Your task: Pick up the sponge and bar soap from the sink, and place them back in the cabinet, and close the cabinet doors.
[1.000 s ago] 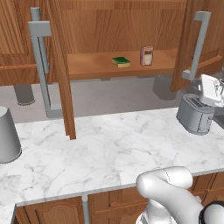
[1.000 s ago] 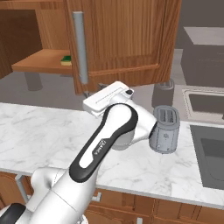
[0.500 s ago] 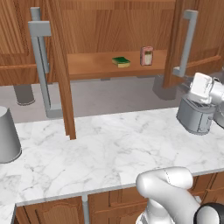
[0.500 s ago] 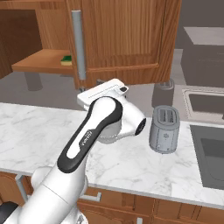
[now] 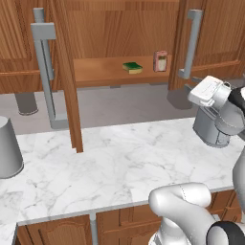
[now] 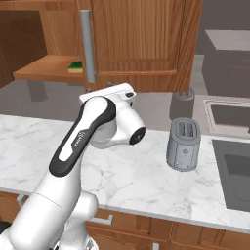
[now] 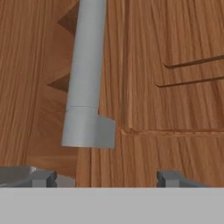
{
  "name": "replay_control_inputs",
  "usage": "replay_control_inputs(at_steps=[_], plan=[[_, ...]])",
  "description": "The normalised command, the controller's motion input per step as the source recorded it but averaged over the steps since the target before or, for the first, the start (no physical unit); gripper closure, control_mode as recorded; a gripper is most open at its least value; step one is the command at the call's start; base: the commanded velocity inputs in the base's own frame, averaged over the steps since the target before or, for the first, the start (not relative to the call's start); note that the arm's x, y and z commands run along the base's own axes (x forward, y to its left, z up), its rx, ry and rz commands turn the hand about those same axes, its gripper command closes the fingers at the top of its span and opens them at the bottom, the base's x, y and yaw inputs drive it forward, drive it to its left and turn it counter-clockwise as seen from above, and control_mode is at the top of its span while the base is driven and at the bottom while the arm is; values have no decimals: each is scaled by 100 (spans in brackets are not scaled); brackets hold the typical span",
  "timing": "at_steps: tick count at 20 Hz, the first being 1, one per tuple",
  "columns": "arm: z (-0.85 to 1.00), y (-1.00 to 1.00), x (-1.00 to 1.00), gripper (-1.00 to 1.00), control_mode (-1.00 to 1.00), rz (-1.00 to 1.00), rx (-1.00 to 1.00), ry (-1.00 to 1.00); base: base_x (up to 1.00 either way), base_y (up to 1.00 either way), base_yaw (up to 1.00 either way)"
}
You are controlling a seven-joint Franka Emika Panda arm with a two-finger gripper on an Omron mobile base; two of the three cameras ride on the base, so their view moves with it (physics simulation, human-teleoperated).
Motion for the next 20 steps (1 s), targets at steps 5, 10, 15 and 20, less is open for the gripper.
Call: replay_control_inputs(at_steps=[5, 10, 15, 20], plan=[[13, 4, 40, -100, -100, -10, 0, 0, 0, 0, 0], [8, 3, 32, -100, -100, -9, 0, 0, 0, 0, 0], [3, 4, 25, -100, -100, -9, 0, 1, 0, 0, 0], [0, 3, 21, -100, -100, -8, 0, 1, 0, 0, 0]])
